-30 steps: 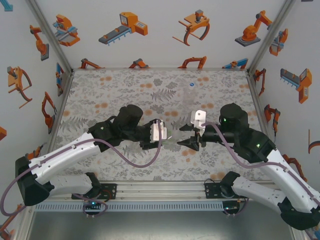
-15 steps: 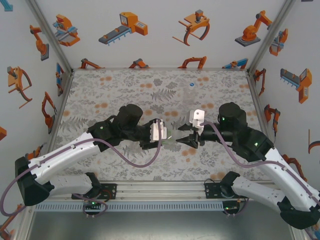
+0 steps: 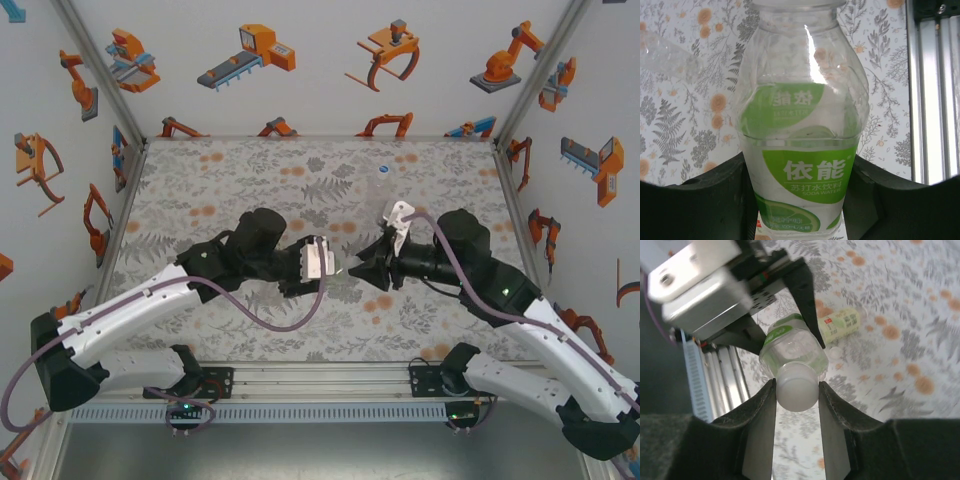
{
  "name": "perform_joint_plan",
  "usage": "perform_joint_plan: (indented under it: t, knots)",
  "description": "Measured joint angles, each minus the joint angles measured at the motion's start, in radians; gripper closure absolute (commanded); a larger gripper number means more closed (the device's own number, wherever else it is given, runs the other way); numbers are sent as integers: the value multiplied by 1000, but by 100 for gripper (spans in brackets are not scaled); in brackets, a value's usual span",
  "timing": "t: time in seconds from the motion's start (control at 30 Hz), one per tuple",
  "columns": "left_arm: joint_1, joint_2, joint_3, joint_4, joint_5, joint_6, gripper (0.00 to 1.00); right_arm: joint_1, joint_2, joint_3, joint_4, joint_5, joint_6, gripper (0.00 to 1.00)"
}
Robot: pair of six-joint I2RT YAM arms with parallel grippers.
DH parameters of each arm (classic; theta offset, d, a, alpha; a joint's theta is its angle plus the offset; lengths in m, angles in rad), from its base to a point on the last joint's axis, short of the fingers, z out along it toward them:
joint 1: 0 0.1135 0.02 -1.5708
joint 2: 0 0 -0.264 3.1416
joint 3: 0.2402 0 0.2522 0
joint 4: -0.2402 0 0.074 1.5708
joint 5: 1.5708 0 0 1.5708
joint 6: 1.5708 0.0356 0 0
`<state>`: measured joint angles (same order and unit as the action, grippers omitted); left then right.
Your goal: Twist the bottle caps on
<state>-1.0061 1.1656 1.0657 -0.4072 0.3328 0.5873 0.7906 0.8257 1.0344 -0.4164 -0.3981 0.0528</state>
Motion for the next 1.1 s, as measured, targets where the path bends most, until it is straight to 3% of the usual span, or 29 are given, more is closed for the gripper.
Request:
perform_joint_plan:
  t: [0.2,0.33,0.5,0.67,0.7,0.8,0.83,0.9,1.1]
  knots:
    - [1,40,0,16,-73,-22,100,3,19,-32,-13,228,561,100]
    - [0,75,0,4,-137,-26,100,-5,69,-35,-62,311,923,100]
    - [1,112,8,-47,-196,-32,100,-15,115,-80,-56,337,1162,100]
    - [1,114,13,-50,-211,-38,100,-15,119,-85,-53,349,1245,100]
    - [1,114,14,-49,-214,-40,97,-15,119,-85,-50,352,1252,100]
    - [1,114,14,-41,-220,-42,65,-15,118,-85,-48,360,1260,100]
    - [1,114,14,-38,-224,-44,50,-15,118,-85,-46,364,1259,100]
    - [0,114,14,-32,-230,-47,34,-16,119,-84,-43,367,1252,100]
    - [-2,114,15,34,-247,-69,19,-28,177,-12,-101,368,1164,100]
